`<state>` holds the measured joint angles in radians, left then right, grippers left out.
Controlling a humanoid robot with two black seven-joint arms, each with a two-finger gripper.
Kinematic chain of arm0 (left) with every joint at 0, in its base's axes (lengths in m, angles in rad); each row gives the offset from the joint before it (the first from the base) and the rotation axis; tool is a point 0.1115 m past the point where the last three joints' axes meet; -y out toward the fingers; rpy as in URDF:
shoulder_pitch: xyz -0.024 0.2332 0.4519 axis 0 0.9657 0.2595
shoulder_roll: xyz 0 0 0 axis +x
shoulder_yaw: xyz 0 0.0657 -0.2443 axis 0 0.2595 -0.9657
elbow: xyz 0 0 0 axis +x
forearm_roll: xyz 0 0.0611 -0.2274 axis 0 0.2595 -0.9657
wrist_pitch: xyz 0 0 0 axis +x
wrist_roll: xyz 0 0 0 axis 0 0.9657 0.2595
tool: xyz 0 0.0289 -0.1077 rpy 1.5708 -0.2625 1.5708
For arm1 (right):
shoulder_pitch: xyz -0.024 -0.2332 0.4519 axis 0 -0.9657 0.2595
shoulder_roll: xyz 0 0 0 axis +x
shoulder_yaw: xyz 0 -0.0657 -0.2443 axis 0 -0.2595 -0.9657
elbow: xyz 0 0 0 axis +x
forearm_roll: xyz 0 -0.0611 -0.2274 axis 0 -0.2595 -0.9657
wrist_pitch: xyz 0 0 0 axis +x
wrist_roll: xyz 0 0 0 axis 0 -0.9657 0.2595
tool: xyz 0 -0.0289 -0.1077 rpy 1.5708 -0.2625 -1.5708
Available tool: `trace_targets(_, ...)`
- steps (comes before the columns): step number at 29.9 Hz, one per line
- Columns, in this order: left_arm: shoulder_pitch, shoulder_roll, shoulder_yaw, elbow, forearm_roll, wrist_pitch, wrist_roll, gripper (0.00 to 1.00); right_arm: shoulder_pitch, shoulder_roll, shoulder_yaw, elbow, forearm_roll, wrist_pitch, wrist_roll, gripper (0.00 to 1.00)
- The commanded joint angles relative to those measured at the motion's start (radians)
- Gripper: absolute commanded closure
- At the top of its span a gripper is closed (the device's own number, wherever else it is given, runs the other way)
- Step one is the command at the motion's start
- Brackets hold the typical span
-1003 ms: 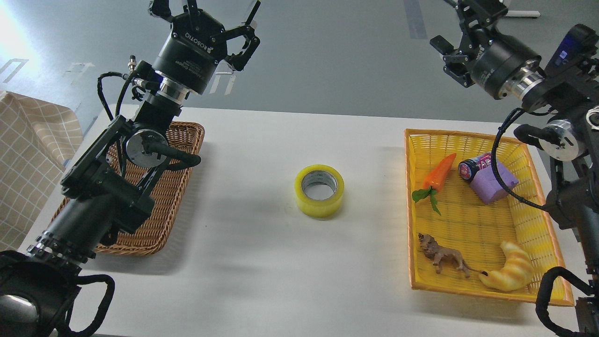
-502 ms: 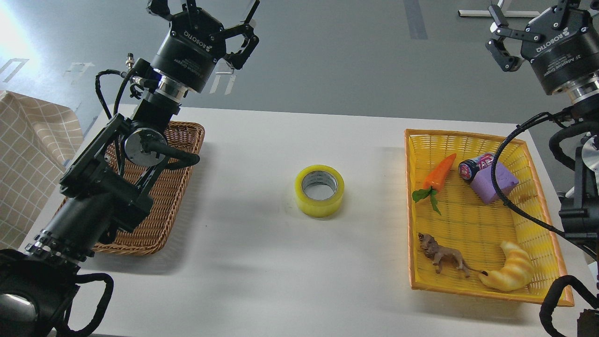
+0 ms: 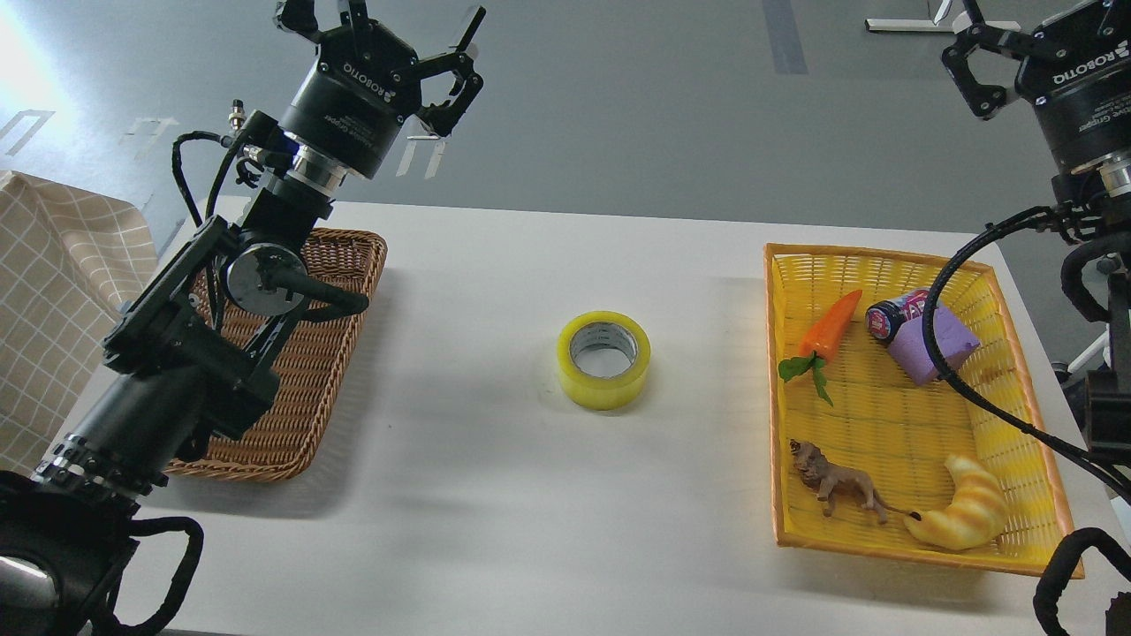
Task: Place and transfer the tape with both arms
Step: 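Raise the right gripper away from the tape roll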
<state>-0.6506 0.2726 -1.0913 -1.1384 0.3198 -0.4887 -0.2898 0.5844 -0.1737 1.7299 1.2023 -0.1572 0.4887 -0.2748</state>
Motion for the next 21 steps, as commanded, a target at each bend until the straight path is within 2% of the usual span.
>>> trace_targets(1, 0.0, 0.007, -0.009, 0.0, -0.001, 0.0, -0.002, 0.02, -0.005, 0.011, 0.0, 0.017, 0.058, 0.0, 0.002, 0.0)
trace_targets(11, -0.001, 0.002, 0.001, 0.0, 0.001, 0.0, -0.002, 0.02, -0.17, 0.045, -0.024, 0.055, 0.056, 0.0, -0.003, 0.0)
trace_targets(21, -0.001, 0.008, 0.005, 0.0, 0.073, 0.0, -0.003, 0.02, -0.209, 0.042, -0.045, 0.065, 0.051, 0.0, -0.004, 0.0)
